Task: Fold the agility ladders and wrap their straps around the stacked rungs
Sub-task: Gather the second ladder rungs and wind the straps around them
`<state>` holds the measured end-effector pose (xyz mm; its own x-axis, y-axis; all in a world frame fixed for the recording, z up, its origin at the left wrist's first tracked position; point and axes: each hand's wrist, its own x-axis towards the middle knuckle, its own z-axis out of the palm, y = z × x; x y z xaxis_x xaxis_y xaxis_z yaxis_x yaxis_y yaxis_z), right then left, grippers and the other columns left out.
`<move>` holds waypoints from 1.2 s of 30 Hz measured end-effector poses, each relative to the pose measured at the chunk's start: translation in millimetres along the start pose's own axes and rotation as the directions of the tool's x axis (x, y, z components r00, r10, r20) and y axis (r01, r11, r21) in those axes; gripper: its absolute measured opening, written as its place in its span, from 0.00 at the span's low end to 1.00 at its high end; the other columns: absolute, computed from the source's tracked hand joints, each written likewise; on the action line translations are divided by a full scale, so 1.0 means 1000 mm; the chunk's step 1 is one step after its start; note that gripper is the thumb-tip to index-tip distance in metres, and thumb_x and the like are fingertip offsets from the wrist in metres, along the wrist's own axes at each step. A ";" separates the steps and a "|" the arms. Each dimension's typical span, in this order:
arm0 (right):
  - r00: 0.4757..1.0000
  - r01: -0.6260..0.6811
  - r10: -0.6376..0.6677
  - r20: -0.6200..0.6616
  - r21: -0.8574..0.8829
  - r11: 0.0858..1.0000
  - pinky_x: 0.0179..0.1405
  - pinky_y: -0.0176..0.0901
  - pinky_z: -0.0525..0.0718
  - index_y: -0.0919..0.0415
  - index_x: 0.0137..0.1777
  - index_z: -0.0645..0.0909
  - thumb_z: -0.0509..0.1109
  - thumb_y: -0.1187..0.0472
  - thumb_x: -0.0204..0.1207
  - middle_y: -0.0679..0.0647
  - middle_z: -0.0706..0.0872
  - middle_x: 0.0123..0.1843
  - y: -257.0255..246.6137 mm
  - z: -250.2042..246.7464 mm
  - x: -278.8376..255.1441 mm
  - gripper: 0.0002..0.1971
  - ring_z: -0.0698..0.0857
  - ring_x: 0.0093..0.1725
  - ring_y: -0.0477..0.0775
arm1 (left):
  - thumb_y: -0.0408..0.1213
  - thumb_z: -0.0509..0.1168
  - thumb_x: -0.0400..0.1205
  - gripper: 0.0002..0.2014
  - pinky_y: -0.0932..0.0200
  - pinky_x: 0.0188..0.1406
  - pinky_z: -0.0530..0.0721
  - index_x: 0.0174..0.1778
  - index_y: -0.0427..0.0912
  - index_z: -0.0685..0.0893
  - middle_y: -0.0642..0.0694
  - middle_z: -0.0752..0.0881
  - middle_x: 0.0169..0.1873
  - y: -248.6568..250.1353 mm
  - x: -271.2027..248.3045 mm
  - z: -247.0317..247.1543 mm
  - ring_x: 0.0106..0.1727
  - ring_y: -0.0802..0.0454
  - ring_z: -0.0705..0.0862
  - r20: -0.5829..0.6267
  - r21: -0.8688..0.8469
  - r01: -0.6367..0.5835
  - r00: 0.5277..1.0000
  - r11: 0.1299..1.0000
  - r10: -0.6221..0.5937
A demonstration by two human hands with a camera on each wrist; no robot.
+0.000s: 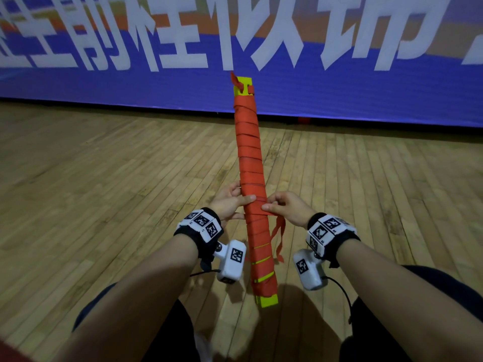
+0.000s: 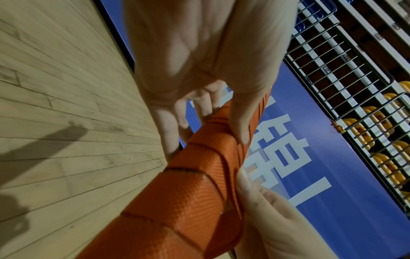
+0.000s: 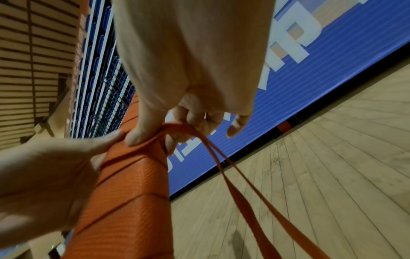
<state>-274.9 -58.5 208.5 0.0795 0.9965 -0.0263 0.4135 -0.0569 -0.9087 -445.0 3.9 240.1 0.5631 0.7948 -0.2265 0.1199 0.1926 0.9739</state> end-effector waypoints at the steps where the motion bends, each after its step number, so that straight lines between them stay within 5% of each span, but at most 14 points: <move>1: 0.999 0.001 -0.001 0.034 0.002 1.000 0.45 0.35 0.78 0.61 0.46 0.82 0.70 0.61 0.78 0.56 0.84 0.40 -0.002 -0.002 -0.001 0.03 0.81 0.39 0.46 | 0.29 0.66 0.82 0.20 0.50 0.49 0.86 0.69 0.47 0.73 0.47 0.85 0.60 0.001 0.000 -0.001 0.61 0.48 0.83 0.013 -0.006 0.000 1.000 1.000 0.000; 4: 0.993 -0.022 0.019 0.116 0.022 1.000 0.63 0.46 0.78 0.64 0.58 0.83 0.67 0.60 0.80 0.65 0.87 0.56 -0.004 -0.005 -0.003 0.11 0.84 0.55 0.56 | 0.28 0.63 0.83 0.20 0.48 0.52 0.86 0.70 0.46 0.73 0.45 0.85 0.59 0.002 0.000 -0.002 0.60 0.48 0.84 0.038 -0.034 0.004 0.999 0.999 -0.003; 8: 0.988 -0.051 0.044 0.150 0.045 0.998 0.68 0.47 0.75 0.65 0.58 0.84 0.65 0.58 0.81 0.64 0.87 0.60 -0.005 -0.006 -0.003 0.13 0.84 0.61 0.58 | 0.28 0.64 0.83 0.22 0.47 0.54 0.87 0.74 0.42 0.72 0.44 0.84 0.59 0.003 -0.001 -0.001 0.61 0.48 0.84 0.066 -0.042 0.015 0.998 0.999 -0.012; 11: 0.994 -0.045 0.045 0.103 0.000 0.999 0.56 0.52 0.79 0.74 0.52 0.83 0.68 0.54 0.80 0.70 0.87 0.52 -0.005 0.001 -0.002 0.18 0.85 0.49 0.60 | 0.37 0.72 0.79 0.25 0.55 0.42 0.86 0.70 0.50 0.72 0.47 0.85 0.53 0.007 -0.001 0.003 0.53 0.53 0.85 0.044 0.134 0.038 0.998 0.990 -0.044; 13: 0.996 -0.037 0.041 0.085 -0.046 0.998 0.42 0.44 0.76 0.80 0.48 0.80 0.70 0.54 0.79 0.68 0.84 0.40 -0.003 0.006 -0.001 0.22 0.80 0.38 0.54 | 0.42 0.76 0.75 0.26 0.55 0.35 0.86 0.66 0.53 0.73 0.48 0.86 0.48 0.006 0.001 0.004 0.47 0.53 0.86 -0.016 0.275 0.038 0.999 0.961 -0.035; 16: 0.998 -0.044 0.047 0.043 -0.069 0.997 0.35 0.31 0.75 0.67 0.45 0.83 0.71 0.57 0.78 0.54 0.83 0.35 -0.002 0.011 -0.001 0.11 0.79 0.32 0.43 | 0.41 0.79 0.71 0.25 0.52 0.35 0.88 0.59 0.51 0.74 0.49 0.84 0.41 0.004 0.004 0.008 0.41 0.54 0.85 -0.122 0.306 0.037 0.993 0.951 0.000; 19: 1.000 -0.029 0.029 0.006 -0.027 0.999 0.49 0.43 0.80 0.63 0.48 0.86 0.74 0.58 0.75 0.59 0.88 0.44 -0.002 0.008 -0.001 0.09 0.84 0.42 0.50 | 0.38 0.80 0.69 0.28 0.52 0.37 0.89 0.63 0.44 0.77 0.45 0.86 0.46 0.004 0.006 0.009 0.43 0.51 0.86 -0.168 0.256 0.013 0.985 0.967 0.032; 22: 0.999 -0.023 0.023 0.027 0.003 1.000 0.50 0.40 0.80 0.60 0.47 0.86 0.74 0.61 0.75 0.55 0.88 0.43 -0.004 0.001 -0.002 0.04 0.84 0.42 0.47 | 0.35 0.80 0.69 0.32 0.49 0.45 0.89 0.67 0.39 0.75 0.41 0.87 0.55 0.004 0.005 0.010 0.50 0.48 0.87 -0.177 0.189 -0.006 0.983 0.982 0.040; 24: 0.999 -0.020 0.019 0.036 0.019 1.000 0.52 0.41 0.80 0.60 0.49 0.86 0.74 0.61 0.75 0.54 0.88 0.44 -0.005 0.000 -0.004 0.05 0.84 0.43 0.47 | 0.33 0.79 0.70 0.30 0.46 0.51 0.88 0.67 0.37 0.75 0.40 0.86 0.57 0.004 0.004 0.009 0.54 0.46 0.87 -0.162 0.152 -0.015 0.986 0.988 0.040; 28: 0.997 -0.027 0.026 0.068 0.017 0.999 0.53 0.42 0.80 0.59 0.49 0.86 0.73 0.59 0.76 0.54 0.89 0.43 -0.005 0.001 -0.005 0.06 0.85 0.42 0.44 | 0.30 0.75 0.74 0.21 0.55 0.44 0.87 0.62 0.42 0.78 0.42 0.89 0.52 0.002 0.001 0.005 0.52 0.48 0.87 -0.072 0.088 -0.042 0.996 0.995 0.049; 32: 0.992 -0.045 0.038 0.118 0.055 0.997 0.63 0.51 0.79 0.62 0.53 0.87 0.73 0.58 0.75 0.66 0.88 0.54 -0.006 -0.002 -0.007 0.10 0.84 0.52 0.55 | 0.28 0.71 0.77 0.17 0.53 0.53 0.86 0.60 0.45 0.80 0.47 0.88 0.49 0.001 -0.002 0.005 0.52 0.51 0.86 0.019 0.031 -0.020 1.000 0.999 0.019; 36: 0.992 -0.052 0.043 0.115 0.079 0.995 0.54 0.43 0.82 0.52 0.39 0.85 0.73 0.61 0.75 0.48 0.89 0.38 -0.007 -0.006 -0.009 0.04 0.86 0.44 0.49 | 0.25 0.70 0.77 0.17 0.54 0.52 0.86 0.60 0.42 0.79 0.46 0.87 0.48 0.001 -0.001 0.011 0.49 0.53 0.86 0.016 0.003 -0.022 1.000 1.000 0.022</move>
<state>-273.5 -67.4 217.6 -0.0077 0.9935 -0.1131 0.3355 -0.1040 -0.9363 -436.7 -3.5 241.1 0.5786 0.7894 -0.2049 0.1102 0.1733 0.9787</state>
